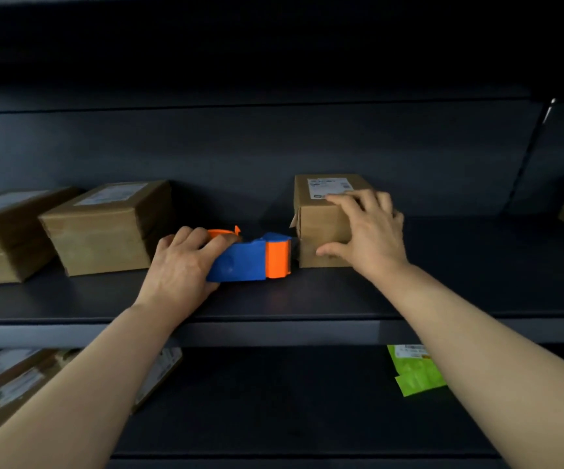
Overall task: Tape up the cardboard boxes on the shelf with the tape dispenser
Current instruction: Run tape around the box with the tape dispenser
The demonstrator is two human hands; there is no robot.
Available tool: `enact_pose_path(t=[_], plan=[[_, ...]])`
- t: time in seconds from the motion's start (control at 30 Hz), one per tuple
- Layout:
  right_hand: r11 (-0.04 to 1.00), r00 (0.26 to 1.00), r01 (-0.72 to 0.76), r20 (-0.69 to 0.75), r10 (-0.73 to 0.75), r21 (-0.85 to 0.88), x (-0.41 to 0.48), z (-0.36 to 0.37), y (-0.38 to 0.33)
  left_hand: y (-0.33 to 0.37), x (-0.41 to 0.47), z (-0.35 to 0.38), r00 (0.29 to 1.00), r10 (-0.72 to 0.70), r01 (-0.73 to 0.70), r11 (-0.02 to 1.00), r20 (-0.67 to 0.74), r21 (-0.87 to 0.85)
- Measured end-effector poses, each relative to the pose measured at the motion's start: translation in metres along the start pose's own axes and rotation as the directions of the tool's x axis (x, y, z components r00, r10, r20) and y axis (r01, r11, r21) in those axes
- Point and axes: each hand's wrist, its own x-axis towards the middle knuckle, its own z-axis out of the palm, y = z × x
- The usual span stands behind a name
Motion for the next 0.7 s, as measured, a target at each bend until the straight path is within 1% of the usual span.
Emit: enact_pose_path(t=[0.07, 0.2, 0.33, 0.43, 0.47, 0.53, 0.57, 0.67, 0.7], plan=[[0.999, 0.997, 0.047, 0.056, -0.048, 0.015, 0.000, -0.005, 0.006, 0.001, 0.001, -0.001, 1.000, 0.008, -0.008, 1.000, -0.003, 0.002], [0.998, 0.997, 0.054, 0.052, -0.055, 0.017, -0.003, -0.007, 0.008, 0.003, 0.002, -0.003, 1.000, 0.019, -0.019, 1.000, 0.006, 0.011], [0.992, 0.980, 0.120, 0.154, -0.124, 0.031, 0.000, -0.016, 0.019, 0.003, 0.002, -0.003, 1.000, 0.023, -0.023, 1.000, 0.013, 0.004], [0.991, 0.962, 0.128, 0.239, -0.131, 0.030, 0.003, -0.026, 0.024, 0.004, 0.002, -0.004, 0.999, 0.033, -0.033, 0.999, 0.021, 0.015], [0.991, 0.966, 0.137, 0.220, -0.132, -0.007, 0.004, -0.028, 0.020, 0.004, 0.002, -0.004, 0.999, 0.033, -0.033, 0.999, 0.025, 0.018], [0.978, 0.983, 0.172, 0.082, -0.164, -0.115, 0.007, -0.029, 0.004, 0.004, 0.002, -0.005, 0.999, 0.038, -0.038, 0.999, 0.028, 0.015], [0.968, 0.981, 0.193, 0.052, -0.188, -0.158, 0.009, -0.028, -0.006, 0.004, 0.002, -0.004, 0.999, 0.042, -0.042, 0.999, 0.029, 0.011], [0.892, 0.939, 0.337, 0.183, -0.292, -0.302, 0.021, -0.018, -0.024, 0.002, 0.002, -0.003, 0.999, 0.032, -0.033, 0.999, 0.028, 0.012], [0.864, 0.923, 0.381, 0.189, -0.335, -0.331, 0.024, -0.013, -0.026, 0.001, 0.001, -0.002, 0.999, 0.027, -0.028, 1.000, 0.027, 0.013]])
